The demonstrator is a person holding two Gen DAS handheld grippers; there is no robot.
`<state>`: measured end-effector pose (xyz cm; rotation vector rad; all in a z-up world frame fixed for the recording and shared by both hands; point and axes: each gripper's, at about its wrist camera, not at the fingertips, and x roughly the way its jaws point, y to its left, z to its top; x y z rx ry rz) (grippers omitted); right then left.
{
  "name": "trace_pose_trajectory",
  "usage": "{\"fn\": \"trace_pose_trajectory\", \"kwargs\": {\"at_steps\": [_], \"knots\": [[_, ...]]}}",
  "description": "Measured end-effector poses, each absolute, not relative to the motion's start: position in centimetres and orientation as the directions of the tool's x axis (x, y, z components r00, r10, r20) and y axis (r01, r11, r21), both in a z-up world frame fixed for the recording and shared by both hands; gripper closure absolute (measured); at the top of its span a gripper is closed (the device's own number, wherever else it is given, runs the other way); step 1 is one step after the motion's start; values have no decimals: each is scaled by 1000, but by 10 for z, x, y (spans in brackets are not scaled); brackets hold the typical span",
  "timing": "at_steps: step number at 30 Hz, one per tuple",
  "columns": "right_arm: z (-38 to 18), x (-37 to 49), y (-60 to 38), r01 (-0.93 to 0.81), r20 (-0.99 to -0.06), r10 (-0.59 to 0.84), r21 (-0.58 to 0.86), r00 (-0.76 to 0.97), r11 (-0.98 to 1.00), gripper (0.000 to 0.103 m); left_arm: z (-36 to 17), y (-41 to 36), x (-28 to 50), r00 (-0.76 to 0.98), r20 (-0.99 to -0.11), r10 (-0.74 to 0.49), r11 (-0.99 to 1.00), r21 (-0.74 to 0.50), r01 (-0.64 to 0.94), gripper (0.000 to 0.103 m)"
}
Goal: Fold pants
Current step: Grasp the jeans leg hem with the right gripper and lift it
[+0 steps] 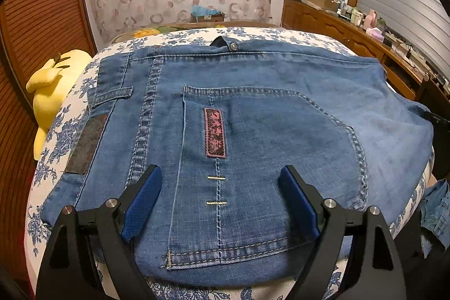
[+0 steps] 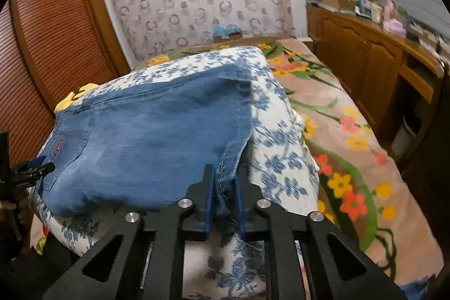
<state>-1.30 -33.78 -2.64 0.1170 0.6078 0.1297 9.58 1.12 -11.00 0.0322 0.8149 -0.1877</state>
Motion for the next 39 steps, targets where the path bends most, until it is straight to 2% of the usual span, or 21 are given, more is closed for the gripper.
{"fn": "trace_pose_trajectory", "kwargs": {"at_steps": [7, 15, 26, 31, 37, 39], "knots": [[4, -14, -315, -160, -483, 190, 103, 855, 982, 96, -101, 19, 91, 667, -715, -210, 975, -102, 197, 17], [35, 2, -255, -323, -421, 307, 36, 853, 946, 97, -80, 33, 81, 709, -680, -185, 980, -72, 187, 17], [38, 38, -143, -560, -451, 489, -28, 746, 828, 97, -74, 69, 79, 736, -663, -137, 990, -76, 116, 17], [40, 53, -125, -610, -478, 513, -63, 713, 790, 97, -76, 81, 78, 737, -663, -131, 991, -97, 89, 17], [43, 65, -136, -589, -479, 495, -58, 725, 806, 71, -78, 80, 77, 736, -662, -139, 990, -99, 99, 17], [43, 63, -141, -569, -472, 483, -50, 738, 821, 70, -77, 77, 79, 736, -661, -148, 989, -99, 111, 17]]}}
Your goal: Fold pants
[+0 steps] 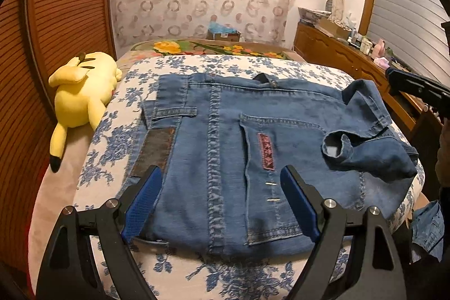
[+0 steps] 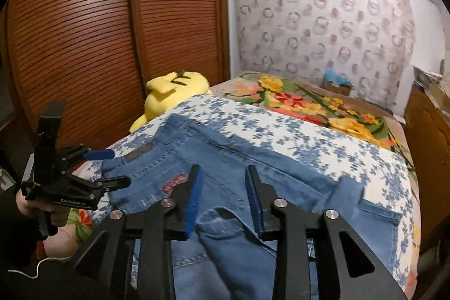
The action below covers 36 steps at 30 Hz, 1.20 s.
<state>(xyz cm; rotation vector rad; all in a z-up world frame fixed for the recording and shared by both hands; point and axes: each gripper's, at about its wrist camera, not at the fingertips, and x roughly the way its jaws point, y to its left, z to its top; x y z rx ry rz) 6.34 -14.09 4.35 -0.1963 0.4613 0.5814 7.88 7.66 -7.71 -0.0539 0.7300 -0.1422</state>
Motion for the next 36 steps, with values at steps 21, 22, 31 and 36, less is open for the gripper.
{"fn": "trace_pose_trajectory", "kwargs": {"at_steps": [21, 22, 31, 36], "knots": [[2, 83, -169, -403, -579, 342, 27, 740, 915, 63, -67, -20, 119, 686, -664, -297, 943, -88, 322, 16], [1, 87, -169, -400, -585, 341, 32, 736, 916, 63, -69, -22, 120, 681, -669, -297, 941, -87, 326, 16], [-2, 100, -171, -386, -606, 347, 71, 716, 920, 64, -84, -44, 134, 639, -707, -303, 932, -80, 353, 16], [1, 95, -181, -411, -559, 394, 103, 729, 906, 94, -89, -48, 138, 626, -718, -303, 931, -82, 356, 16]]}}
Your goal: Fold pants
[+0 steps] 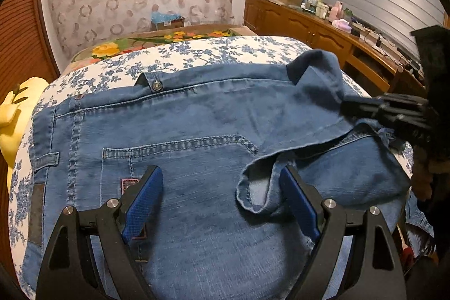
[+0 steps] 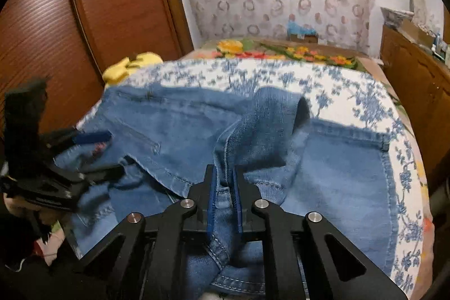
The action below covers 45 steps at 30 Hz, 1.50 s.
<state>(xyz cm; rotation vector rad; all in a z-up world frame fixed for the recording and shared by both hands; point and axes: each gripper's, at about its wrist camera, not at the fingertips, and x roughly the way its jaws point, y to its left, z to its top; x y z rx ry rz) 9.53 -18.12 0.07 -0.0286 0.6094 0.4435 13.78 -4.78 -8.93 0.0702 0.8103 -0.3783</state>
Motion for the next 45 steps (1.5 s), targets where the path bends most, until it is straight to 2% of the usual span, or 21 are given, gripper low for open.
{"fn": "trace_pose_trajectory", "kwargs": {"at_steps": [5, 9, 10, 13, 15, 21, 22, 24, 25, 26, 29, 36, 37, 40, 42, 45], "knots": [[21, 81, -190, -399, -474, 391, 90, 789, 913, 96, -90, -50, 139, 613, -721, -324, 922, -97, 374, 24], [27, 78, -191, -389, -468, 375, 71, 800, 919, 96, -90, -58, 137, 599, -720, -350, 909, -107, 402, 33], [26, 77, -191, -388, -469, 372, 68, 801, 919, 99, -90, -60, 138, 597, -718, -356, 906, -109, 410, 35], [25, 73, -191, -384, -468, 365, 59, 805, 922, 100, -90, -65, 137, 589, -716, -374, 896, -115, 430, 54], [27, 72, -189, -387, -462, 369, 60, 806, 920, 100, -89, -67, 136, 570, -714, -407, 880, -139, 455, 72], [23, 78, -192, -378, -481, 358, 59, 800, 924, 101, -88, -64, 136, 568, -724, -392, 886, -130, 446, 72], [23, 78, -193, -373, -484, 356, 65, 800, 926, 98, -89, -63, 137, 567, -725, -389, 887, -128, 444, 72], [20, 79, -194, -349, -497, 329, 54, 803, 935, 86, -92, -62, 138, 562, -731, -388, 887, -131, 442, 72], [18, 81, -195, -338, -504, 315, 48, 804, 940, 74, -93, -61, 140, 559, -733, -388, 887, -132, 442, 72], [16, 83, -196, -337, -509, 316, 53, 801, 940, 67, -94, -61, 140, 557, -735, -387, 888, -133, 441, 72], [11, 85, -199, -338, -526, 327, 79, 785, 938, 58, -97, -62, 141, 554, -738, -385, 889, -134, 438, 72], [4, 90, -193, -346, -573, 338, 100, 746, 933, 57, -101, -65, 140, 551, -741, -385, 886, -129, 446, 71], [4, 90, -193, -355, -574, 351, 110, 740, 928, 57, -100, -65, 140, 550, -739, -388, 884, -130, 448, 71], [5, 90, -189, -369, -579, 354, 97, 734, 924, 90, -100, -66, 137, 547, -735, -401, 879, -141, 455, 84], [9, 88, -188, -391, -565, 371, 90, 737, 916, 96, -98, -65, 135, 548, -733, -403, 880, -145, 453, 96], [22, 83, -187, -409, -525, 387, 79, 758, 909, 98, -87, -62, 128, 567, -716, -407, 881, -143, 451, 100]]}}
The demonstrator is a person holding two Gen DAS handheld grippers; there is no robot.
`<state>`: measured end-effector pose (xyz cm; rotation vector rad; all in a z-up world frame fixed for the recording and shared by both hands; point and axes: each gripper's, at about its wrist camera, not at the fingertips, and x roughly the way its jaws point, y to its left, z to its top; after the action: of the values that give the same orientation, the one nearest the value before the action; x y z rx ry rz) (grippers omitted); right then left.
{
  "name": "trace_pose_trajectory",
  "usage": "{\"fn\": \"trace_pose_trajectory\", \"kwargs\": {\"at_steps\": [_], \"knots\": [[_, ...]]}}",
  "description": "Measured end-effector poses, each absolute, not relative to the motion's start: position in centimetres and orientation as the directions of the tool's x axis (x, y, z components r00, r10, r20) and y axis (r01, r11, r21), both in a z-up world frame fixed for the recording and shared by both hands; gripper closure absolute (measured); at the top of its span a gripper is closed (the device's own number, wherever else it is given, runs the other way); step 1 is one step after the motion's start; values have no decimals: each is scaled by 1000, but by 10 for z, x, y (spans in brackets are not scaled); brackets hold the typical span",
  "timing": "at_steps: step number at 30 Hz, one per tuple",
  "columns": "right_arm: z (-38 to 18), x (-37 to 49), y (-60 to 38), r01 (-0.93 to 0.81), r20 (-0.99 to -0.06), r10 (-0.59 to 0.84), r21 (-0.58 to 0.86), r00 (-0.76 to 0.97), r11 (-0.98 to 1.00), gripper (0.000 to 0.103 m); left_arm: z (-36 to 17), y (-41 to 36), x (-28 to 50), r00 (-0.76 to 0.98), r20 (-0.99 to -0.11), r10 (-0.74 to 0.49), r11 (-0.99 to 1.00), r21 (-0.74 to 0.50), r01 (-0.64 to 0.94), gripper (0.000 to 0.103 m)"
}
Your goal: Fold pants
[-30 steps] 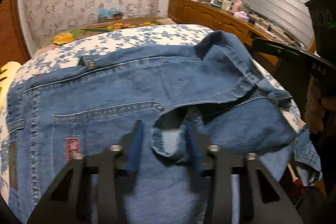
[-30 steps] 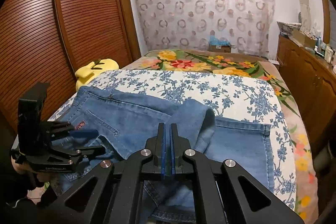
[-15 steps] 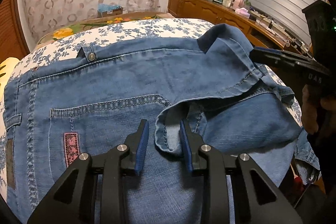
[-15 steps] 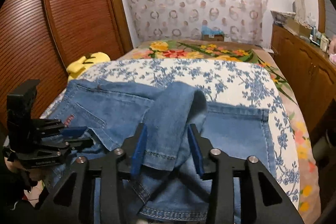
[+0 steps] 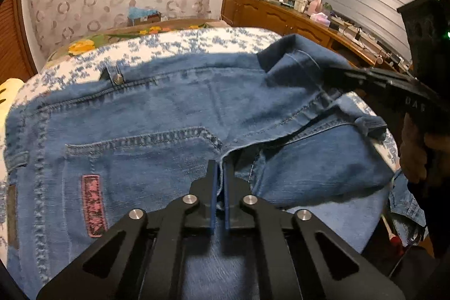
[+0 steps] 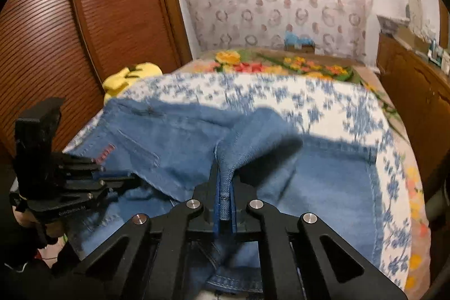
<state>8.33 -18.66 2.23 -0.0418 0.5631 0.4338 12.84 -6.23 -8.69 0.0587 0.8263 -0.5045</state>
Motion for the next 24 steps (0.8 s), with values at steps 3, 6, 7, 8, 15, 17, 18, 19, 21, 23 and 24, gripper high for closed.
{"fn": "trace_pose_trajectory", "kwargs": {"at_steps": [3, 6, 7, 8, 15, 17, 18, 19, 21, 23, 24], "knots": [[37, 79, -186, -420, -491, 399, 72, 774, 905, 98, -74, -56, 119, 588, -693, -419, 878, -143, 457, 100], [55, 76, -184, -436, -461, 414, 64, 785, 898, 98, -58, -45, 107, 615, -660, -431, 878, -149, 455, 101], [61, 76, -182, -444, -451, 421, 60, 787, 894, 99, -52, -41, 103, 625, -648, -435, 878, -152, 454, 101], [65, 75, -180, -450, -444, 426, 55, 788, 891, 99, -47, -36, 99, 634, -637, -438, 879, -153, 452, 101], [96, 73, -148, -521, -403, 484, 20, 777, 853, 98, -21, 2, 73, 693, -587, -418, 897, -145, 418, 101], [99, 75, -135, -546, -399, 505, 14, 765, 838, 98, -17, 15, 67, 710, -580, -399, 907, -137, 398, 101], [98, 79, -131, -556, -400, 514, 13, 759, 831, 98, -16, 23, 64, 718, -576, -390, 913, -138, 385, 101], [100, 80, -123, -571, -400, 527, 10, 750, 821, 98, -16, 31, 61, 726, -573, -380, 918, -139, 371, 101], [100, 89, -109, -598, -405, 549, 9, 731, 802, 98, -16, 46, 58, 740, -570, -356, 930, -141, 339, 101], [98, 100, -95, -621, -415, 567, 5, 712, 784, 98, -19, 61, 55, 751, -571, -332, 941, -149, 303, 101], [97, 106, -88, -633, -421, 576, 5, 701, 774, 98, -22, 70, 54, 753, -577, -316, 948, -152, 281, 101]]}}
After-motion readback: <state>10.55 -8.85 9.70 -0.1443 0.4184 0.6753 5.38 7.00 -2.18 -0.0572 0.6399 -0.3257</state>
